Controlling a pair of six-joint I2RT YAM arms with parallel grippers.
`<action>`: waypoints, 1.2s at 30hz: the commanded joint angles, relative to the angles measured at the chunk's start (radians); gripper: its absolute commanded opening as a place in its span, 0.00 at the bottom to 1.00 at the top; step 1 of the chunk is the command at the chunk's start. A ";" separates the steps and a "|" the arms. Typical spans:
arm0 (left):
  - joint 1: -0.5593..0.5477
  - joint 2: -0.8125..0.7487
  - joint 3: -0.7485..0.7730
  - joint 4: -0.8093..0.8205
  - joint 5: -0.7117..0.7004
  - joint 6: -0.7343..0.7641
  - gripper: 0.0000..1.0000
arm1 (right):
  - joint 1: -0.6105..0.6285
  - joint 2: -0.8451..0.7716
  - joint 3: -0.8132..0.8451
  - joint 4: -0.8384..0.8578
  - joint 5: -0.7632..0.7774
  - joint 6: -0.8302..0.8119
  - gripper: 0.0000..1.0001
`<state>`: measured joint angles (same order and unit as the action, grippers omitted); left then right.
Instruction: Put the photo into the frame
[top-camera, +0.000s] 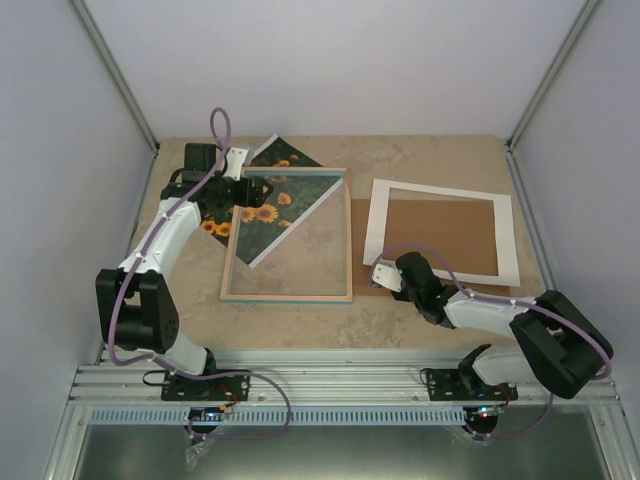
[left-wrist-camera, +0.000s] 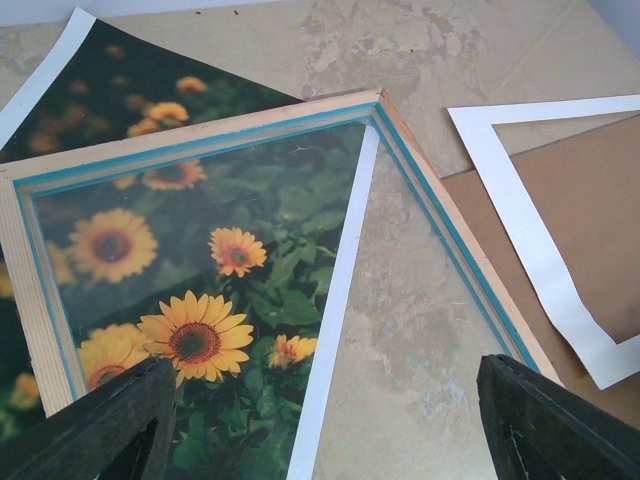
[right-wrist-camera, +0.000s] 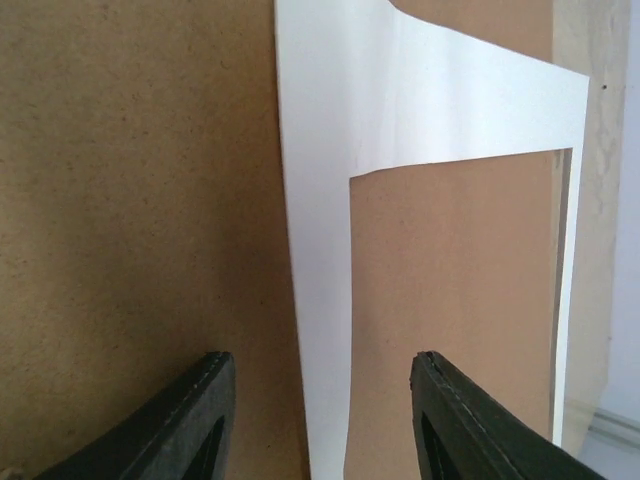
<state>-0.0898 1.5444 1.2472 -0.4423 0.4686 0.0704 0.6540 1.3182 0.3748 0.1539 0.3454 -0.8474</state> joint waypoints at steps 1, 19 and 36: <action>-0.001 -0.015 0.003 0.010 -0.003 -0.008 0.84 | 0.015 0.058 -0.040 0.155 0.079 -0.065 0.48; 0.070 -0.046 -0.002 0.046 -0.121 -0.084 0.89 | -0.011 -0.159 0.374 -0.344 -0.151 0.108 0.01; 0.288 -0.135 0.007 0.082 -0.386 -0.247 1.00 | -0.037 -0.012 1.139 -0.777 -0.843 0.261 0.01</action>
<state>0.1410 1.4479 1.2472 -0.3985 0.1825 -0.1165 0.6182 1.2865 1.3983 -0.5316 -0.2832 -0.6312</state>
